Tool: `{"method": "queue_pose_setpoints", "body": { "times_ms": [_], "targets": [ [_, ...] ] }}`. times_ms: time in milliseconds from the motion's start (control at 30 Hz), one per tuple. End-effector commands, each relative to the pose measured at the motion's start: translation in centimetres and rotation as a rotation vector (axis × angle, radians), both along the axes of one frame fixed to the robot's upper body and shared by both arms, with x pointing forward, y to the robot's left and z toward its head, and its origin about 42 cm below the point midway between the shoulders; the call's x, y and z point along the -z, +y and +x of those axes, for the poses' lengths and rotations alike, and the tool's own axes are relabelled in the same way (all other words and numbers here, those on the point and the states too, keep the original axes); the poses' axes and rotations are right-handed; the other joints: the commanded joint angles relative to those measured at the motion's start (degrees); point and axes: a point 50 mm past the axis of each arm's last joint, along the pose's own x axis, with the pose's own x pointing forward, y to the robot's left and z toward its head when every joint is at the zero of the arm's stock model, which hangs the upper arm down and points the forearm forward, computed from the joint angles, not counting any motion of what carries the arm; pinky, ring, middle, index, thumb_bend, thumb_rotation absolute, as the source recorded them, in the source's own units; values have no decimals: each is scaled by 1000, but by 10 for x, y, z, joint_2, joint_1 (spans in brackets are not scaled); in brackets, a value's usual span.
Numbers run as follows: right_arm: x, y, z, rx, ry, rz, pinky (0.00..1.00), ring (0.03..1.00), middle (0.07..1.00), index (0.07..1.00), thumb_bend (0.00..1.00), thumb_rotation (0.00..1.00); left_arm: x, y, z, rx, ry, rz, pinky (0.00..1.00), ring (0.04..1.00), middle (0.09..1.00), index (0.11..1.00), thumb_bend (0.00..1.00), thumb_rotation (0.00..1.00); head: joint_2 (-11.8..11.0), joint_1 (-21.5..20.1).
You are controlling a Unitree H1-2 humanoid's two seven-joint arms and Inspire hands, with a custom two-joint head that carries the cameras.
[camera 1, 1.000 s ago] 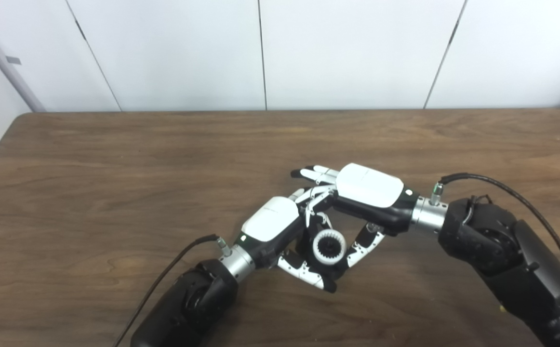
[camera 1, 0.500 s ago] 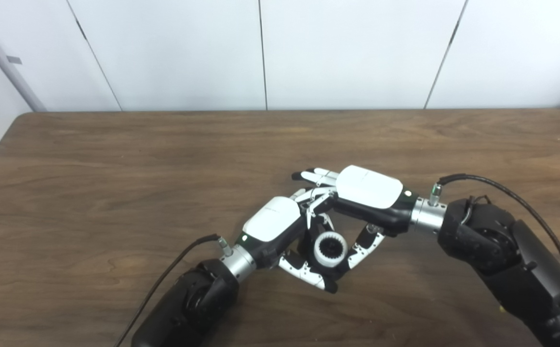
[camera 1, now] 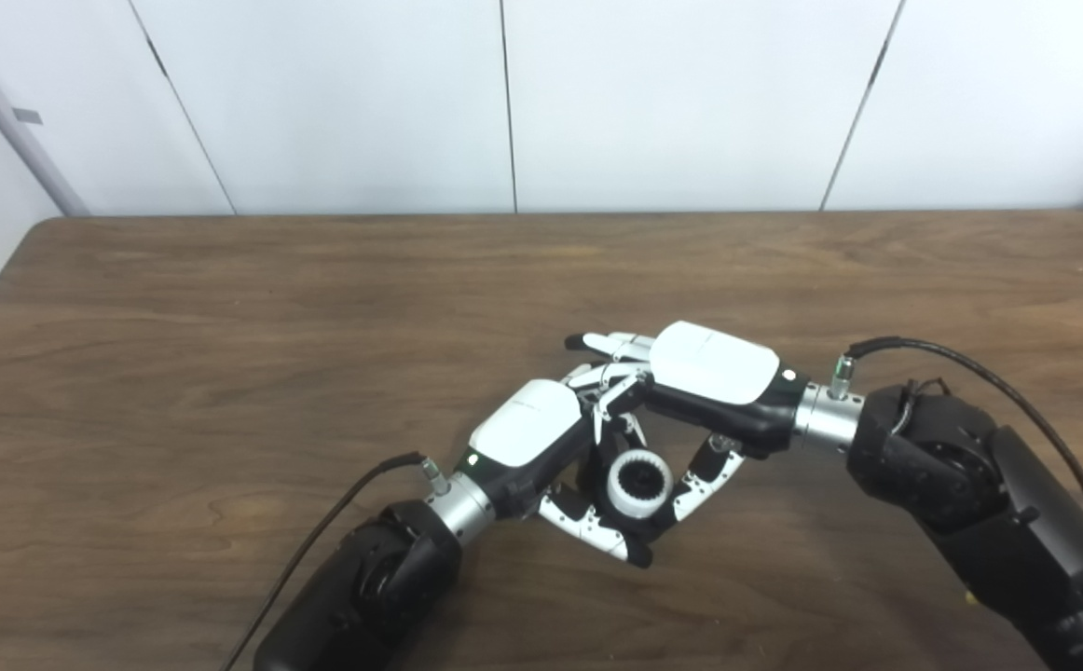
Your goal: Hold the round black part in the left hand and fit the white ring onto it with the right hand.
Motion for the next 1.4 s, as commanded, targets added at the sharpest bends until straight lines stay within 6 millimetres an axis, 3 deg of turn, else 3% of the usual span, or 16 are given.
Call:
{"method": "queue_pose_setpoints", "body": {
  "times_ms": [0,100,133,167,267,633,733,933,1067,1133,1200,1367],
  "targets": [
    [-7,-3,1,-1,-20,-28,975,1000,873,488,525,150,-17,-7,4,29,-63,-49,1000,911,698,480,523,57,1,1],
    [-10,-5,0,4,-25,-22,987,1000,895,491,523,153,-16,-7,4,30,-66,-51,1000,916,692,480,523,60,1,1],
    [-11,-6,0,8,-27,-19,986,1000,897,542,806,218,-16,-7,5,30,-68,-53,1000,919,690,480,523,61,1,-1],
    [-11,-7,0,12,-29,-20,987,1000,897,566,902,243,-16,-7,5,30,-69,-53,1000,921,687,480,523,61,1,-1],
    [-14,-8,-1,22,-35,-32,997,1000,898,603,991,276,-16,-6,5,29,-75,-50,1000,926,686,480,524,62,0,-1],
    [-27,-12,-7,13,-59,-19,1000,1000,924,682,1000,327,-15,-3,6,20,-77,-36,1000,913,682,481,524,64,-1,-5],
    [-32,-14,-9,14,-72,-9,996,1000,933,743,1000,347,-13,-2,7,18,-75,-51,1000,915,716,481,523,64,-2,-5],
    [-41,-17,-8,35,-102,36,938,991,922,867,1000,361,-14,1,8,21,-56,-42,1000,913,694,480,523,62,-5,-7],
    [-49,-24,-5,65,-125,70,921,980,927,902,1000,374,-14,2,8,25,-51,-49,1000,912,685,480,523,61,-5,-9],
    [-55,-28,-4,91,-136,83,916,978,930,912,1000,433,-13,3,8,26,-50,-51,1000,908,679,480,523,60,-6,-9],
    [-59,-33,-3,119,-144,100,908,970,931,920,955,569,-12,4,8,27,-47,-48,1000,906,675,480,523,60,-6,-10],
    [-66,-48,3,194,-139,143,918,985,947,942,864,696,-11,7,8,32,-45,-40,1000,907,675,480,523,60,-6,-12]
  ]
}}
